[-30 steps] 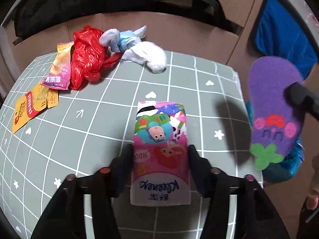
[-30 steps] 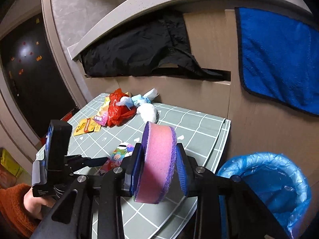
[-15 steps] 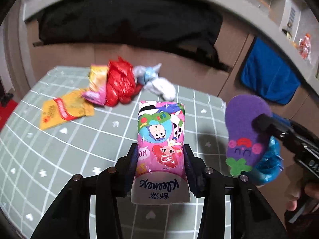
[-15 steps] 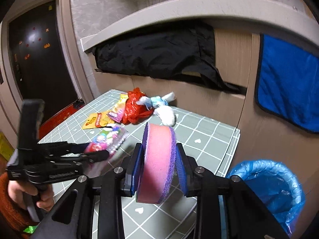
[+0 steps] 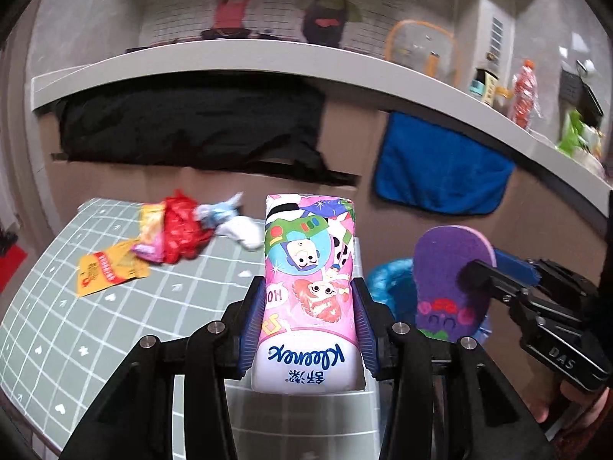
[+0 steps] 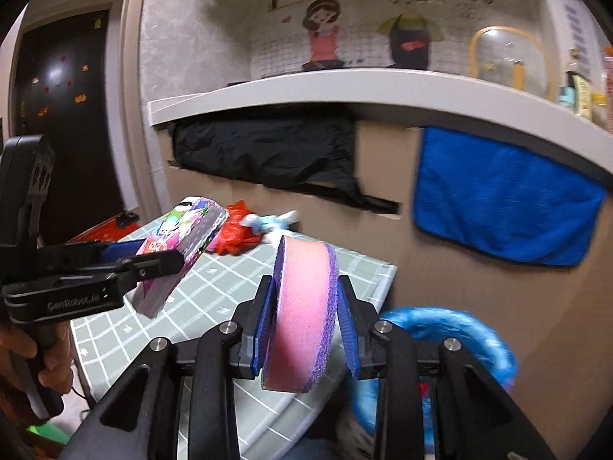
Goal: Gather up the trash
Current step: 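Carry the tissue pack and purple sponge over the blue bin and release both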
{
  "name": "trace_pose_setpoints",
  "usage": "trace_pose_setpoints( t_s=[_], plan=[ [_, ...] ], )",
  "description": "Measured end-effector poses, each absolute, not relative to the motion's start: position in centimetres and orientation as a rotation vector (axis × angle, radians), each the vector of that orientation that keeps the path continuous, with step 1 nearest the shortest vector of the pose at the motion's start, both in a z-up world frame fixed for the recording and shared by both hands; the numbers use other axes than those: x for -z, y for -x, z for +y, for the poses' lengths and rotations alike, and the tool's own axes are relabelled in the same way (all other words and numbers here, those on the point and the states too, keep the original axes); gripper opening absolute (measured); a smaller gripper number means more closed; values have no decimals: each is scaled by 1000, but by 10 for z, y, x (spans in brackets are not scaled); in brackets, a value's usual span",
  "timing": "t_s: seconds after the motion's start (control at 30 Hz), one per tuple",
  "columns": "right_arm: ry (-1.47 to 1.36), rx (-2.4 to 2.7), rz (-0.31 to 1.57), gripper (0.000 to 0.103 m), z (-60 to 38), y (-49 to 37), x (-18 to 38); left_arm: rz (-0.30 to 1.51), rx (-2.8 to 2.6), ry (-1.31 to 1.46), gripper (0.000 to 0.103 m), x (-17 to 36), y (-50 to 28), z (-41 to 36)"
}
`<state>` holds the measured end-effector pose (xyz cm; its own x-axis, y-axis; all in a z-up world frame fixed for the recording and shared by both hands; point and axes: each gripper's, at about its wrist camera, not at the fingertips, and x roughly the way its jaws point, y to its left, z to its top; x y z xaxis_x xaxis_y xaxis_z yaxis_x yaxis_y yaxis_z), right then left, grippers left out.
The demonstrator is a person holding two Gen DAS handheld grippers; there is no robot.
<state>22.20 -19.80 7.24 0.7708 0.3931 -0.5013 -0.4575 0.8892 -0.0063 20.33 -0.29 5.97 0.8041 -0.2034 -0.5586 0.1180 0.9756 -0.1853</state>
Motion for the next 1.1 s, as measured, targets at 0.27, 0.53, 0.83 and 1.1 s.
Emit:
trace_pose_setpoints(
  t_s=[0.27, 0.53, 0.83, 1.1],
  plan=[
    [113, -350, 490, 29, -270, -209, -86, 624, 275, 102, 44, -67, -216, -80],
    [87, -268, 485, 29, -311, -218, -89, 639, 329, 44, 45, -66, -227, -128],
    [98, -235, 510, 29, -324, -230, -74, 685, 329, 46, 45, -45, -245, -144],
    [67, -219, 553, 29, -336, -246, -54, 729, 352, 50, 45, -21, -263, -157]
  ],
)
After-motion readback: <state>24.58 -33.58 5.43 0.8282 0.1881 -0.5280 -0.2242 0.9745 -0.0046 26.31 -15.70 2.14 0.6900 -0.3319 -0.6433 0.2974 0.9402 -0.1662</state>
